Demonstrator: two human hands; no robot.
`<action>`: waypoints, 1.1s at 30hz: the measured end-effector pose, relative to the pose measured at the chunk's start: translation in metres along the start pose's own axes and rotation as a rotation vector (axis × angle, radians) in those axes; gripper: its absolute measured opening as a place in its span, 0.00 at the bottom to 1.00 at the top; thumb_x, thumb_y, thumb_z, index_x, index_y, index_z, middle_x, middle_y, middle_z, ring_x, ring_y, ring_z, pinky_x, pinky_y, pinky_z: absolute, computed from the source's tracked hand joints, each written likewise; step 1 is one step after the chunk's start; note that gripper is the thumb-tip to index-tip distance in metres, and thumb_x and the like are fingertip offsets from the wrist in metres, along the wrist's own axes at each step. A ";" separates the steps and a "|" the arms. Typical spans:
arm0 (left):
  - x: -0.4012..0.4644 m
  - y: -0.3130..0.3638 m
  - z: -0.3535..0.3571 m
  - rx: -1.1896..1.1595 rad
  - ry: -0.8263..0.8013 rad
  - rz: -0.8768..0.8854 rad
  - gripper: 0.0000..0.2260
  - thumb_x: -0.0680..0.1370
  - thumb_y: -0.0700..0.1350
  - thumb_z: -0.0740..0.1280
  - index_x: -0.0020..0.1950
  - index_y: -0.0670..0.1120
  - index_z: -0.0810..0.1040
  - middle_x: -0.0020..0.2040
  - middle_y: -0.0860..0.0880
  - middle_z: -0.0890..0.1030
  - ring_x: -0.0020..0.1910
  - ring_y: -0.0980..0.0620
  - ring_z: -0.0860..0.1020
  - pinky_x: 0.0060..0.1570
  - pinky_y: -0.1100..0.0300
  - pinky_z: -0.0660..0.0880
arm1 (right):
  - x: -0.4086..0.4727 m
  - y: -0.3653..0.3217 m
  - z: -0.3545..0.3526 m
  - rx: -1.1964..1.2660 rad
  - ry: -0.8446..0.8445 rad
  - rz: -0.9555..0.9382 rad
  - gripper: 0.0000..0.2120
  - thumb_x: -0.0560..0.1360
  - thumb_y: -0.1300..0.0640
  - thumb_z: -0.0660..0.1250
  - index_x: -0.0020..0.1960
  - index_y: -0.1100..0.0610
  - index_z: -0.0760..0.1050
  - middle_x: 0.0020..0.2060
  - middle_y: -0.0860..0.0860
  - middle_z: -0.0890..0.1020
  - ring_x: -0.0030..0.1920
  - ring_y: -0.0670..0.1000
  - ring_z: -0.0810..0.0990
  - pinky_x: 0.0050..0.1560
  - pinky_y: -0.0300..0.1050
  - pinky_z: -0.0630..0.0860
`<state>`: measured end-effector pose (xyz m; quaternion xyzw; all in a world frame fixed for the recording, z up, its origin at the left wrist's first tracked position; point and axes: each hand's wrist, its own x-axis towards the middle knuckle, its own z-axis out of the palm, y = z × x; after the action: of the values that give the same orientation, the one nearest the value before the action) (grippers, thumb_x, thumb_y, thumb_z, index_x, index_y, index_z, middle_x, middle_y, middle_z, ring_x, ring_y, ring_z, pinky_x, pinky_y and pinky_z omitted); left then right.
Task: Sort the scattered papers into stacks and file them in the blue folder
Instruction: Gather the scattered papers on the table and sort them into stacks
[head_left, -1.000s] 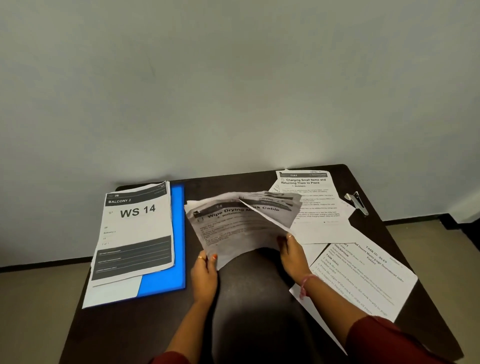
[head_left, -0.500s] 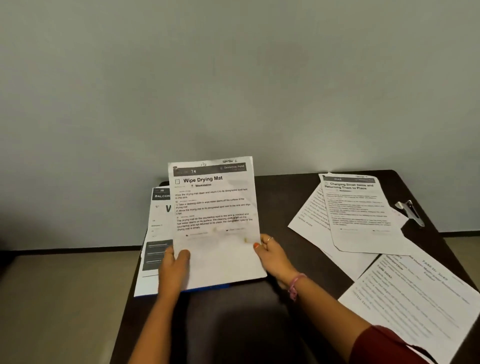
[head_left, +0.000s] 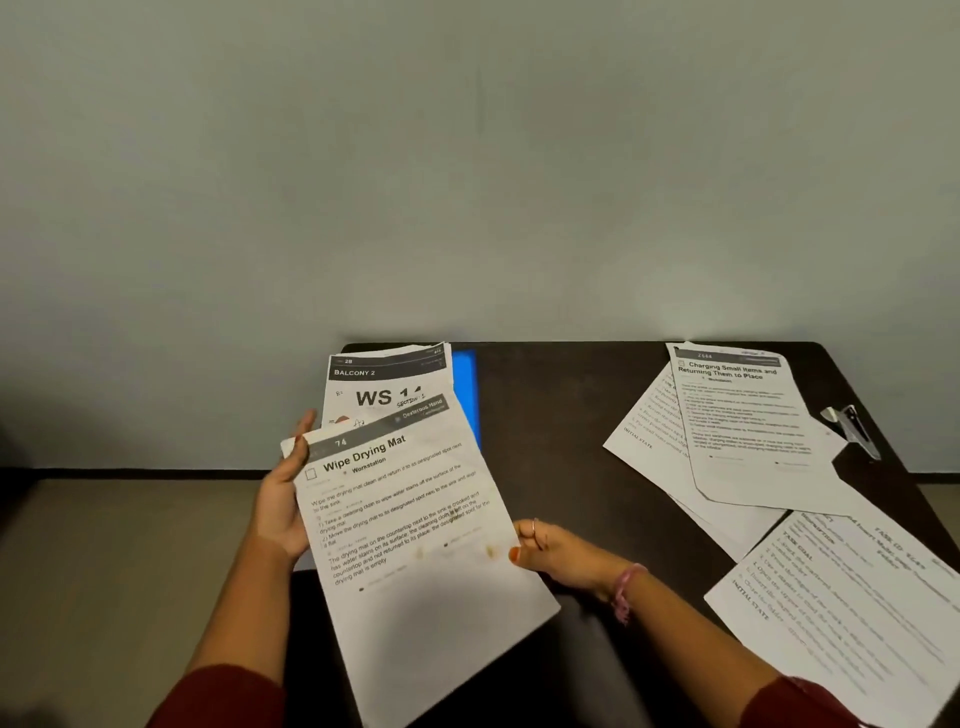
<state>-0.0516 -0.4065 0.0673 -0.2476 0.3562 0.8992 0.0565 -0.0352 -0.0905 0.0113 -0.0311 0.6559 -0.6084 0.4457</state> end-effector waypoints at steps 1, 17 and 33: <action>0.003 0.000 0.000 -0.027 -0.003 0.031 0.15 0.76 0.48 0.63 0.61 0.56 0.79 0.58 0.46 0.82 0.51 0.44 0.83 0.47 0.44 0.79 | 0.000 0.001 0.000 0.004 -0.004 0.010 0.10 0.80 0.68 0.57 0.60 0.61 0.71 0.54 0.54 0.81 0.47 0.43 0.82 0.55 0.41 0.77; 0.028 -0.005 0.000 0.090 0.254 0.012 0.13 0.83 0.51 0.56 0.47 0.49 0.77 0.54 0.47 0.82 0.43 0.47 0.83 0.34 0.51 0.81 | 0.027 -0.014 0.021 0.282 0.365 -0.039 0.08 0.79 0.64 0.63 0.57 0.62 0.74 0.53 0.59 0.83 0.49 0.57 0.82 0.56 0.55 0.78; 0.042 0.000 -0.037 0.757 0.386 -0.021 0.09 0.78 0.31 0.64 0.56 0.40 0.77 0.58 0.42 0.81 0.51 0.45 0.80 0.56 0.50 0.75 | 0.113 -0.064 0.051 0.467 0.662 0.093 0.09 0.78 0.68 0.63 0.43 0.57 0.75 0.47 0.55 0.81 0.41 0.52 0.80 0.35 0.41 0.78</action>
<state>-0.0728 -0.4345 0.0242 -0.3768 0.6628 0.6415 0.0848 -0.1034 -0.2120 0.0097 0.2984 0.6088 -0.6973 0.2326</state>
